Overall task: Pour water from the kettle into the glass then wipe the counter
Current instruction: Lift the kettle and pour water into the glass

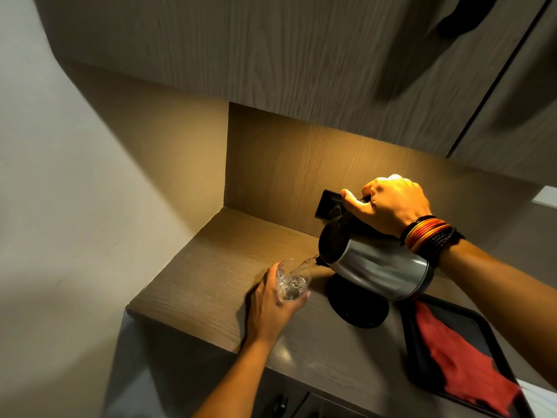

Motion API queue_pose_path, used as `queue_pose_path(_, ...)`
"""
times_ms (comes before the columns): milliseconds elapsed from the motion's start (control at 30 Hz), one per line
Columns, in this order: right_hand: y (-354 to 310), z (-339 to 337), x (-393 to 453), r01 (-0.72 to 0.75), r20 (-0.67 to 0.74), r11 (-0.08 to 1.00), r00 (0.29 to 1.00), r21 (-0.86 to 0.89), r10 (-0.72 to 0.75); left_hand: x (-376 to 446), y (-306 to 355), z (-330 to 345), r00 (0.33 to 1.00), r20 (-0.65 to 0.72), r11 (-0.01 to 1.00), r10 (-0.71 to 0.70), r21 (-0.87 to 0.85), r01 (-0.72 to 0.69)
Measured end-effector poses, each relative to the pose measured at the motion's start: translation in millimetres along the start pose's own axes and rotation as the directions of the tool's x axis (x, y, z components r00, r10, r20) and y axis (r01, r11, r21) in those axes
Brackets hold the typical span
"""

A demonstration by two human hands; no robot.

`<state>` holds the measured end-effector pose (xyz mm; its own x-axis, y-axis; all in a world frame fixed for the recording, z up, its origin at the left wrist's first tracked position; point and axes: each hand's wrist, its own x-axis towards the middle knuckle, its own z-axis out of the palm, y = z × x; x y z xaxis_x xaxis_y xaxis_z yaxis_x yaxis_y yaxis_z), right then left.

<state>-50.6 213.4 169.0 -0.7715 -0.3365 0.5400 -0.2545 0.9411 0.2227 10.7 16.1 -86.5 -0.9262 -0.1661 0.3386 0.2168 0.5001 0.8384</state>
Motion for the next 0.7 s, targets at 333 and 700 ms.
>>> queue_pose_path(333,-3.7,-6.7,2.8,0.027,0.015,0.999,1.0,-0.022,-0.026,-2.5,4.2,-1.5,1.0,-0.01,0.999,-0.013,-0.034,0.013)
queue_pose_path(700,0.1,2.4,-1.8,-0.013,0.021,1.0,1.0,0.005,0.013,-1.2,2.9,0.5,0.999,0.005,0.999,-0.035,0.011,0.035)
